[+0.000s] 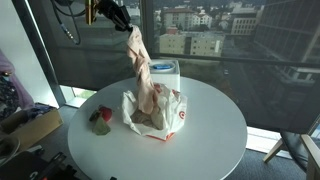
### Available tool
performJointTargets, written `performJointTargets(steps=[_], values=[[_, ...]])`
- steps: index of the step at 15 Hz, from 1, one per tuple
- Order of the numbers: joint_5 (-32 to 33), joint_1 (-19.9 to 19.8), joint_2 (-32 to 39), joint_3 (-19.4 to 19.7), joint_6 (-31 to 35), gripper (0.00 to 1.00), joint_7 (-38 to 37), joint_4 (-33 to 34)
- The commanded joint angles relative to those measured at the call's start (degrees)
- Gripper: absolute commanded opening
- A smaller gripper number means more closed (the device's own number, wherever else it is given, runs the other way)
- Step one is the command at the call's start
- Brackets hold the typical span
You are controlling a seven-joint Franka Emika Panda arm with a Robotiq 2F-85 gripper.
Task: Remove the items from the plastic bag and put them on the table
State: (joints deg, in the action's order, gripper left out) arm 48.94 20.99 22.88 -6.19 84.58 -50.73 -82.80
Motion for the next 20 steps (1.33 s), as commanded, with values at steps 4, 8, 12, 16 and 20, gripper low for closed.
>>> performJointTargets(steps=[4,8,12,16,20], values=[[-7.4,-0.34,-3.52,-4.07,13.66,0.03,1.67,1.6],[-12.43,-0.52,-4.89,-5.35,23.55,0.03,4.67,1.0],[-18.74,-2.31,-3.19,-6.84,33.28,0.04,8.87,-2.59],[-21.06,-0.36,0.82,-3.66,41.94,0.04,11.19,-9.19],[-22.31,0.59,6.64,-1.87,47.88,0.04,12.17,-14.14]])
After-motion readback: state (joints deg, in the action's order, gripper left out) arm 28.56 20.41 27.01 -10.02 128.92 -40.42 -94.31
